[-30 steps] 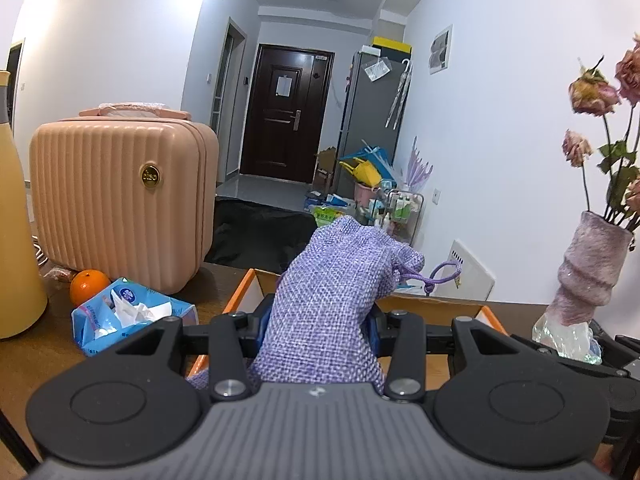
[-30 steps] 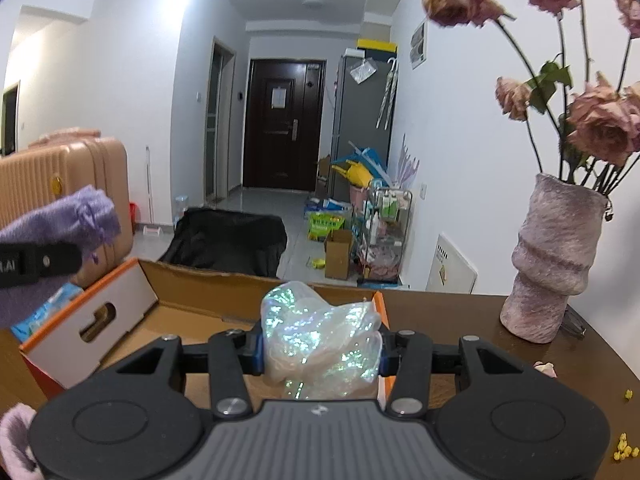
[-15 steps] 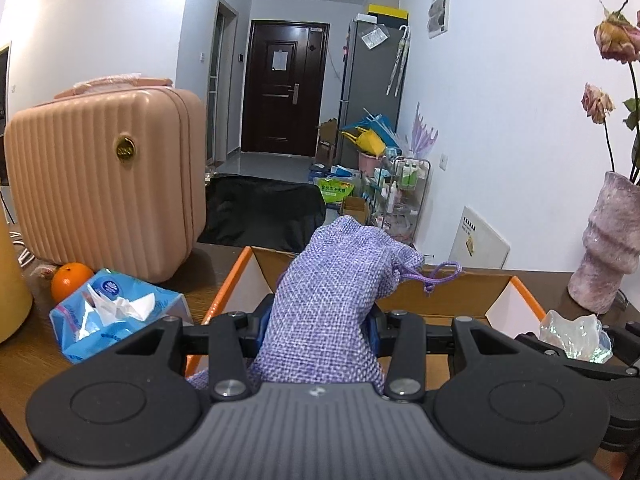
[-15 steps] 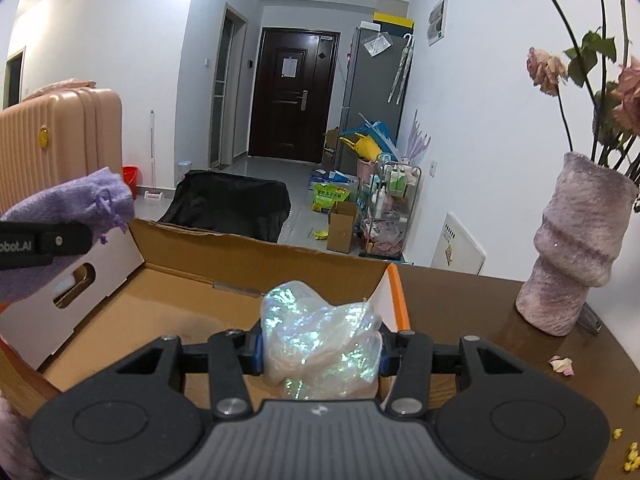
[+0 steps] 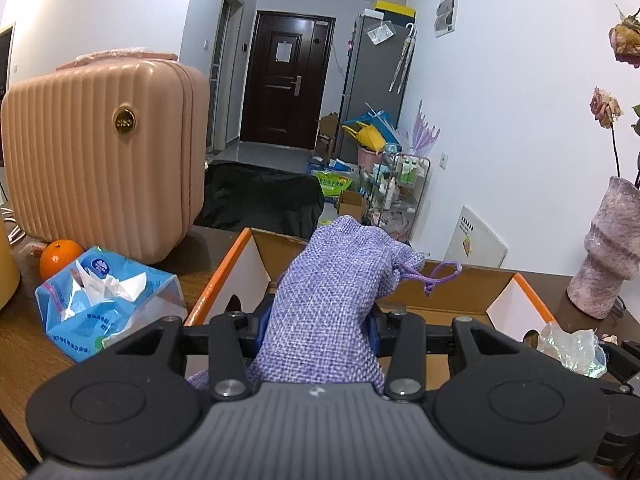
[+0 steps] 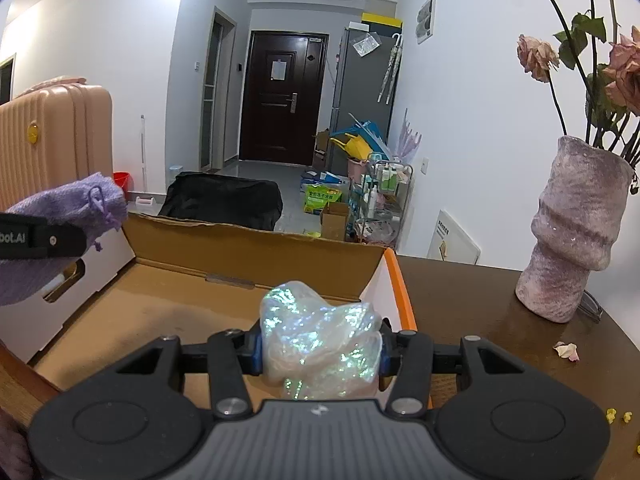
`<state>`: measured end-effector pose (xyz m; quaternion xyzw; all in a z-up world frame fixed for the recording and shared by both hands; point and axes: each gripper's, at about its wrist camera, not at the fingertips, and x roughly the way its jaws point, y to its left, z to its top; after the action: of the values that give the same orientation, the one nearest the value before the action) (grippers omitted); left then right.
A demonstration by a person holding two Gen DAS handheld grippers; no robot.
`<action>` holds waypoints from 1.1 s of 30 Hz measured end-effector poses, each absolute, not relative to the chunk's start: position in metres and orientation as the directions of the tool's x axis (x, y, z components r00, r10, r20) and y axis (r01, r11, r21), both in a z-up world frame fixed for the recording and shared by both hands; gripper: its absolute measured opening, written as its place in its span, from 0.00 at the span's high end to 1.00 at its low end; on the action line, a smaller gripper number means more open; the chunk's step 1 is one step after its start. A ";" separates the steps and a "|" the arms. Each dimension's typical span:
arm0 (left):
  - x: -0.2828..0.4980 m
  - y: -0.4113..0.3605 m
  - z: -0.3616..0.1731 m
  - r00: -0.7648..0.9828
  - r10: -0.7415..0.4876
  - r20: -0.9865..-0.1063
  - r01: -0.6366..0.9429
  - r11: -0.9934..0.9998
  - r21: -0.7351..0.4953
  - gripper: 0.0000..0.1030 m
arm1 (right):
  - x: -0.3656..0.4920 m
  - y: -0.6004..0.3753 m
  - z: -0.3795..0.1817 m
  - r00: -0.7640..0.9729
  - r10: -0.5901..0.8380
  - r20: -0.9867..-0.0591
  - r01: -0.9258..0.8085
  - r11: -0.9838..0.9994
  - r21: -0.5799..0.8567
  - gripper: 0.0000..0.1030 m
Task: Organize soft objects
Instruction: 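Open the right gripper over the box while the left gripper releases the pouch inside, then withdraw both open grippers from the cardboard box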
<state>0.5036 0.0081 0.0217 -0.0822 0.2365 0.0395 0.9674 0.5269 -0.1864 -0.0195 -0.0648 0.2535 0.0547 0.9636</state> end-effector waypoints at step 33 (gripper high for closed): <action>0.493 0.006 0.029 0.897 0.045 -0.440 -0.121 0.982 -0.145 0.00 | 0.517 -0.191 0.001 0.886 0.019 -0.464 -0.077 0.991 -0.107 0.01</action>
<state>0.4926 0.0063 0.0291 -0.0845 0.2231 0.0427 0.9702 0.5167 -0.1908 0.0013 -0.0611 0.2378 0.0249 0.9691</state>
